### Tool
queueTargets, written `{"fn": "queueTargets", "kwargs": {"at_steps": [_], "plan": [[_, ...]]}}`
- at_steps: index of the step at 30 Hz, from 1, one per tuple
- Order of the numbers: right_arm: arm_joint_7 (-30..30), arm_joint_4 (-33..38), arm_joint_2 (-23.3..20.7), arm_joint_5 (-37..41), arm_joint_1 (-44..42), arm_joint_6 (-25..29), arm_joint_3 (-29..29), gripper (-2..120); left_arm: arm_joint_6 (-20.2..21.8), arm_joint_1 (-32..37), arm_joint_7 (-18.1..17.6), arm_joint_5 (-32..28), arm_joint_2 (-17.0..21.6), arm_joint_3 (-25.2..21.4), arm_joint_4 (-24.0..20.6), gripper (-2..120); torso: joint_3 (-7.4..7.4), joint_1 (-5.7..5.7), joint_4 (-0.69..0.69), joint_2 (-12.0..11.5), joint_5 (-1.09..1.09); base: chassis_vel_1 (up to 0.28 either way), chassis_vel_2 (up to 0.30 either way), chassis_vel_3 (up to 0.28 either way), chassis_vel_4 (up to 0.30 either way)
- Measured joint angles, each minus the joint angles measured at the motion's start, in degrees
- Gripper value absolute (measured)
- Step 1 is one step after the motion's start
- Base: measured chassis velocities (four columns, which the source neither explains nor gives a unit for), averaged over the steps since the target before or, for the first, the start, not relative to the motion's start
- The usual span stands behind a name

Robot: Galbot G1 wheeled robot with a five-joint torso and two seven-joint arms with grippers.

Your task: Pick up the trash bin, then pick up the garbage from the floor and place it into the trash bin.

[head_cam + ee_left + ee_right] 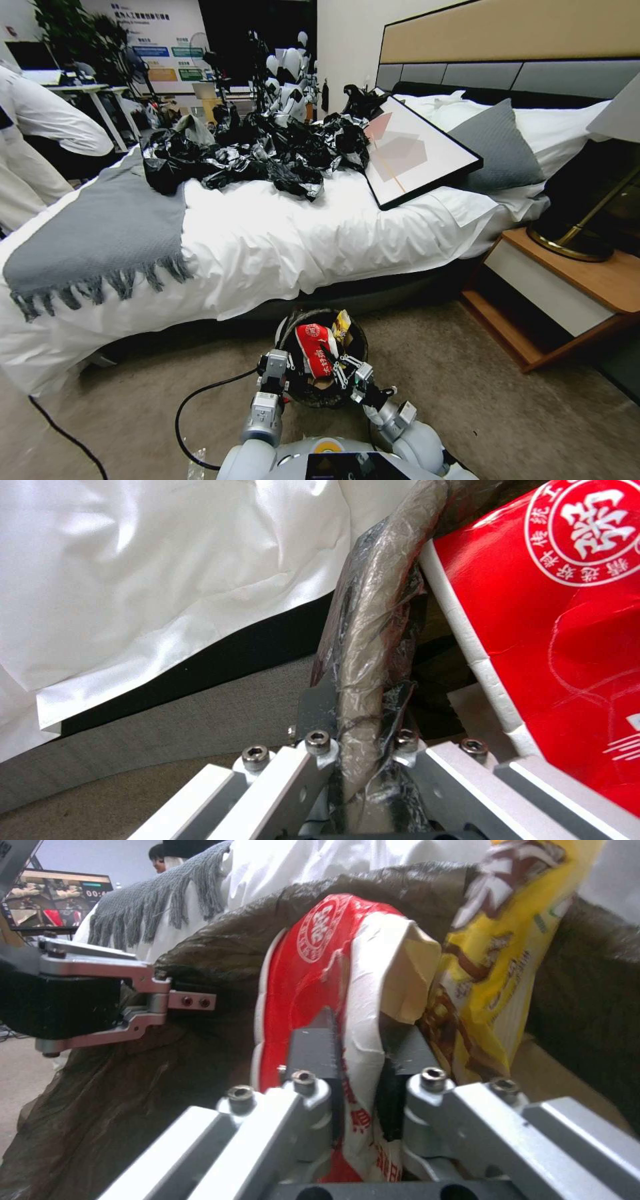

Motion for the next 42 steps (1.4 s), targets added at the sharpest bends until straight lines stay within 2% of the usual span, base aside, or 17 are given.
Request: {"fn": "queueTargets", "kwargs": {"at_steps": [3,4,6,7,10,11,14,15,18,19,22,34,42], "plan": [[0.0,0.7,-0.3,0.1,-0.4,0.0,0.5,32,0.0,0.0,0.0,0.0,0.1,0.1,0.1,0,0.0,0.0,0.0,0.0,0.0,0.0,0.0,0.0,0.0],[0.0,0.7,-0.3,0.1,-0.4,0.0,0.5,32,0.0,0.0,0.0,0.0,0.1,0.1,0.1,0,0.0,0.0,0.0,0.0,0.0,0.0,0.0,0.0,0.0],[0.1,1.3,-0.7,0.2,-0.7,0.0,0.9,44,0.0,-0.1,0.0,-0.1,0.1,0.1,0.1,0,0.0,0.0,0.0,0.0,0.0,0.0,0.0,0.0,0.0],[0.1,1.3,-0.7,0.2,-0.7,0.0,0.9,44,0.0,-0.1,0.0,-0.1,0.1,0.1,0.1,0,0.0,0.0,0.0,0.0,0.0,0.0,0.0,0.0,0.0],[0.1,2.4,-1.2,0.2,-1.3,0.1,1.2,60,0.0,-0.2,0.0,-0.2,0.2,0.0,0.1,0,0.0,0.0,0.0,0.0,0.0,0.0,0.0,0.0,0.0],[0.1,2.4,-1.2,0.2,-1.3,0.1,1.2,60,0.0,-0.2,0.0,-0.2,0.2,0.0,0.1,0,0.0,0.0,0.0,0.0,0.0,0.0,0.0,0.0,0.0],[0.1,3.6,-1.5,-0.4,-2.2,0.3,1.2,73,0.1,-0.3,0.0,-0.3,0.3,-0.1,0.1,0,0.0,0.0,0.0,0.0,0.0,0.0,0.0,0.0,0.0],[0.1,3.6,-1.5,-0.4,-2.2,0.3,1.2,73,0.1,-0.3,0.0,-0.3,0.3,-0.1,0.1,0,0.0,0.0,0.0,0.0,0.0,0.0,0.0,0.0,0.0],[0.0,5.8,-2.0,-1.2,-3.3,0.7,1.4,88,0.4,-0.5,0.0,-0.5,0.3,-0.2,0.0,0,0.0,0.0,0.0,0.0,0.0,0.0,0.0,0.0,0.0],[0.0,5.8,-2.0,-1.2,-3.3,0.7,1.4,88,0.4,-0.5,0.0,-0.5,0.3,-0.2,0.0,0,0.0,0.0,0.0,0.0,0.0,0.0,0.0,0.0,0.0],[0.0,8.6,-2.8,-2.4,-4.5,1.2,2.2,99,0.5,-0.7,0.0,-0.7,0.3,-0.5,0.0,0,0.0,0.0,0.0,0.0,0.0,0.0,0.0,0.0,0.0],[0.1,16.0,-4.1,-6.0,-6.5,3.0,4.8,100,0.6,-1.0,0.0,-1.0,0.3,-0.8,0.1,0,0.0,0.0,0.0,0.0,0.0,0.0,0.0,0.0,0.0],[0.5,16.9,-5.6,-8.0,-6.7,2.8,5.0,100,0.7,-1.0,0.0,-1.0,0.2,-0.9,-0.3,0,0.0,0.0,0.0,0.0,0.0,0.0,0.0,0.0,0.0]]}}
